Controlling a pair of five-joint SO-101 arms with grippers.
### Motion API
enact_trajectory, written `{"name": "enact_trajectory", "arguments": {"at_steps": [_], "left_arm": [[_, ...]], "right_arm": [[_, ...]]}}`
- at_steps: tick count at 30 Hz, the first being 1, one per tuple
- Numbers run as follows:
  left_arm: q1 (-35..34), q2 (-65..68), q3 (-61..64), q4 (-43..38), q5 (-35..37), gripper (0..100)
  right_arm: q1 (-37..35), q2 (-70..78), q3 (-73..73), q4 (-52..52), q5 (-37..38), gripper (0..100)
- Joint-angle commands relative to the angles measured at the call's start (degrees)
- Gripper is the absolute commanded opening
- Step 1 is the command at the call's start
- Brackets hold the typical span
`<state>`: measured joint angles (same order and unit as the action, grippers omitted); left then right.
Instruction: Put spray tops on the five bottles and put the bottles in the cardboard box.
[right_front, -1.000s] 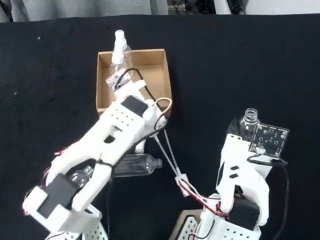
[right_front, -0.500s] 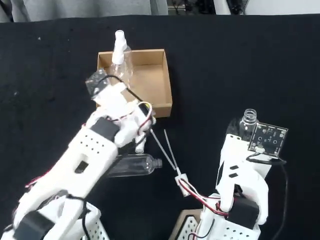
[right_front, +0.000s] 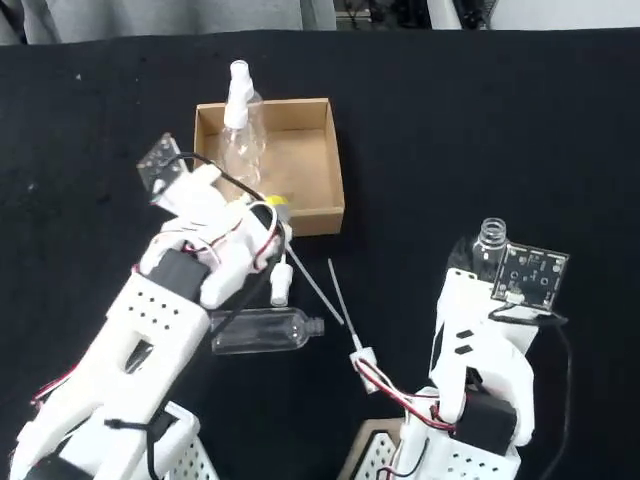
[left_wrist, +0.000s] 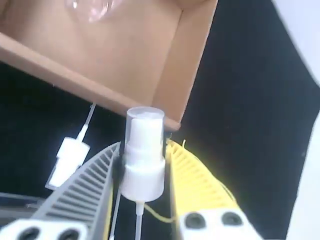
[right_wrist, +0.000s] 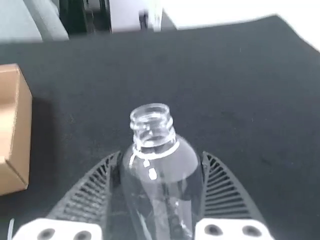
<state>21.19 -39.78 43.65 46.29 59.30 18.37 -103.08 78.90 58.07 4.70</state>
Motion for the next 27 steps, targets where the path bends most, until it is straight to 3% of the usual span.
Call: {"name": "enact_trajectory", "arguments": {"at_steps": [1, 10, 22, 27], "left_arm": [[-3.03, -3.87, -1.01, -0.97, -0.44, 3], [-3.65, -5.1, -0.92, -0.53, -0.35, 3], [-3.65, -7.65, -0.04, -0.7, -0.35, 3], [-4.79, -13.8, 2.07, -0.97, -0.09, 3]], "right_arm": [[-1.14, -5.49, -0.48, -1.41, -0.09, 9.3], [-9.23, -5.49, -0.22, -1.14, -0.53, 9.6], [-14.95, -5.49, 2.07, -1.76, 0.0, 9.6], [-14.95, -5.49, 5.93, -7.3, 0.09, 9.6]]}}
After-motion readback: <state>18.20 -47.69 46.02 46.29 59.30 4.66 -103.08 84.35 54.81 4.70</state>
